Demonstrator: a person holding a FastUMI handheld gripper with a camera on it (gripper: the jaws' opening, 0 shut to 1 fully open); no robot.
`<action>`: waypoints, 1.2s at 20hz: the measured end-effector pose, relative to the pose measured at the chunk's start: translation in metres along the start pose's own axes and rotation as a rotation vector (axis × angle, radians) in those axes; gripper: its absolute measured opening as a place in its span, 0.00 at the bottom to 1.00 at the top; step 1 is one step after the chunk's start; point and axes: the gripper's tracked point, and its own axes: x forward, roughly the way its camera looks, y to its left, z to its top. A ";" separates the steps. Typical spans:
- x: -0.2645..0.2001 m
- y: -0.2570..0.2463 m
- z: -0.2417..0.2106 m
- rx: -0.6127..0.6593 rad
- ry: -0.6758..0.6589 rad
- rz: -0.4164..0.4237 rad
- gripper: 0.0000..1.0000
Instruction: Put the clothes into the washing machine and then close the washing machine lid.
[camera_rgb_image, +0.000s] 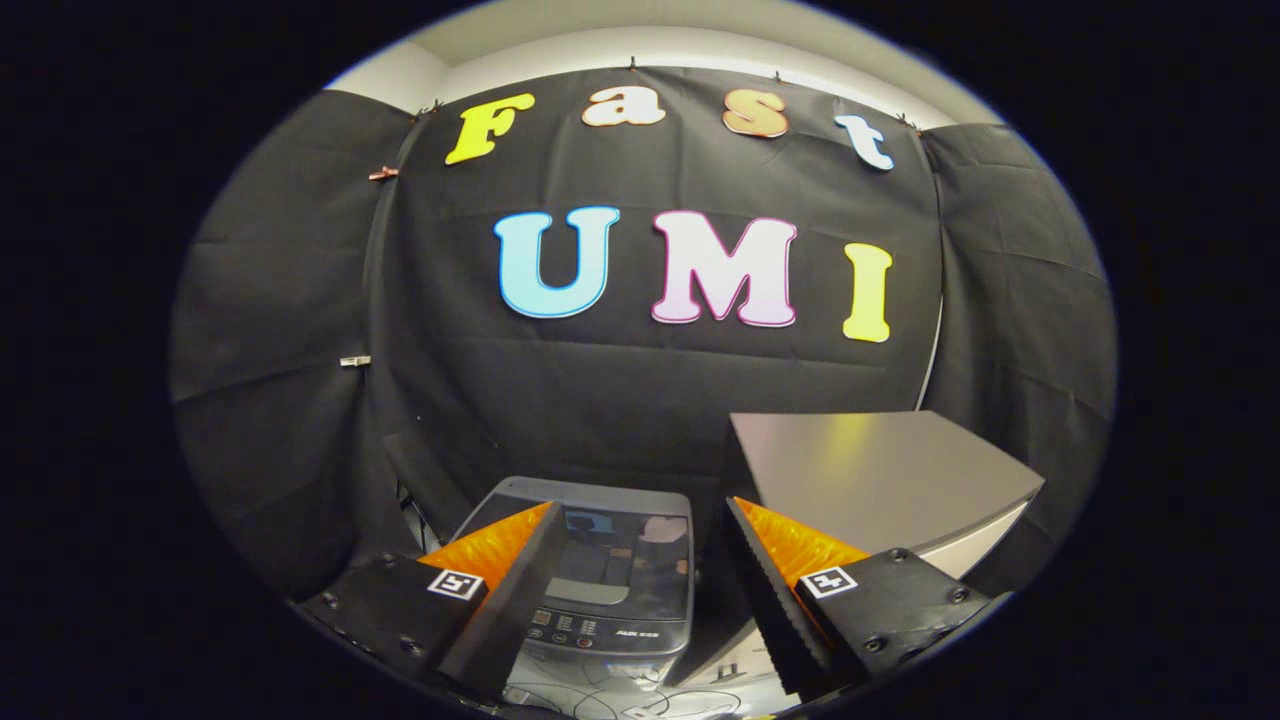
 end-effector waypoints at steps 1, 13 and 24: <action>-0.005 -0.014 0.008 -0.005 -0.004 -0.014 0.99; -0.019 -0.104 0.034 0.008 -0.035 -0.044 0.99; -0.011 -0.125 0.030 0.105 -0.038 -0.049 0.99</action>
